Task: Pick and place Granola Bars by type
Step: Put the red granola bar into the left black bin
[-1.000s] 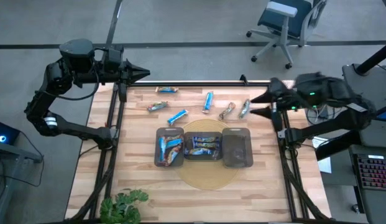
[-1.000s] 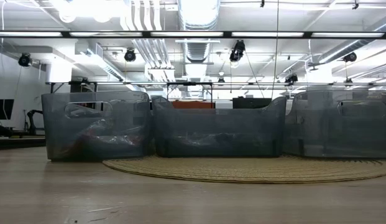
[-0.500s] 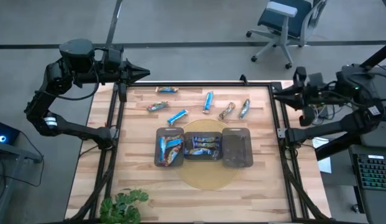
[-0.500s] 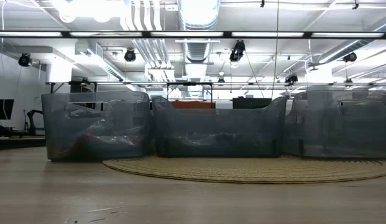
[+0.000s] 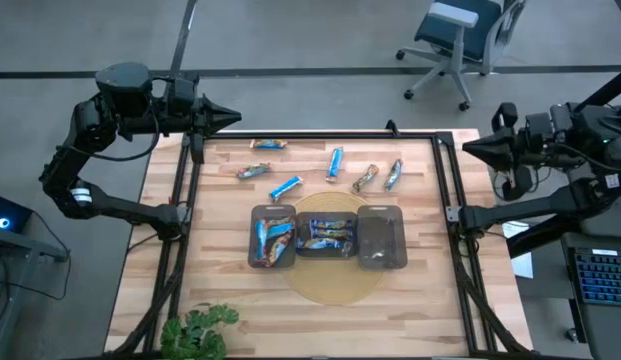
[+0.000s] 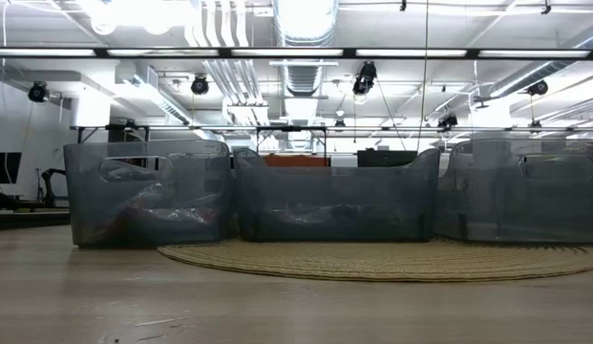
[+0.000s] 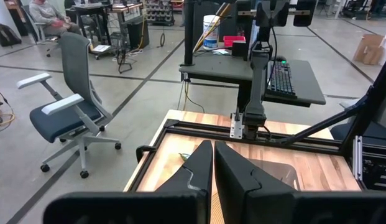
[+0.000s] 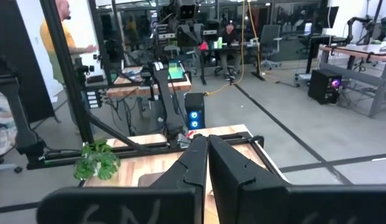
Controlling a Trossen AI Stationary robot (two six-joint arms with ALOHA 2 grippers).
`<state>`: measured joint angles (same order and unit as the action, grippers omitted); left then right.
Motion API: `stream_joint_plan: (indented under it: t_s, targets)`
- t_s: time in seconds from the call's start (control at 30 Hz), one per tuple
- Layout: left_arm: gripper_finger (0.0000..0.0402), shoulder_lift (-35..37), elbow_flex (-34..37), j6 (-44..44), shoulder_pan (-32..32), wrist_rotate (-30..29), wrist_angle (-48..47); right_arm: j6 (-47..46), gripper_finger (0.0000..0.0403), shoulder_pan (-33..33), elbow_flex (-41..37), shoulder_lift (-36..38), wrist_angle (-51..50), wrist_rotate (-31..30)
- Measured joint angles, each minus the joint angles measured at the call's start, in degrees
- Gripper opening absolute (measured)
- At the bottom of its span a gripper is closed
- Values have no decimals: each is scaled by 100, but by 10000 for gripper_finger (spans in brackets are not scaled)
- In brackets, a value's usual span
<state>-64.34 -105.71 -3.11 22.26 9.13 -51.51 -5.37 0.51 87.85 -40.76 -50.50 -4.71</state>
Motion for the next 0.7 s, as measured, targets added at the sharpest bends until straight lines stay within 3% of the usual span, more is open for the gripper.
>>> stream_joint_plan:
  t_s: [0.3, 0.7]
  targets:
    - [16, -193, 4, 376, 2, 74, 78, -91, 9, 0, -1, 10, -23, 0]
    - [168, -425, 6, 273, 4, 131, 39, -409, 9, -1, -85, 3, -171, 4]
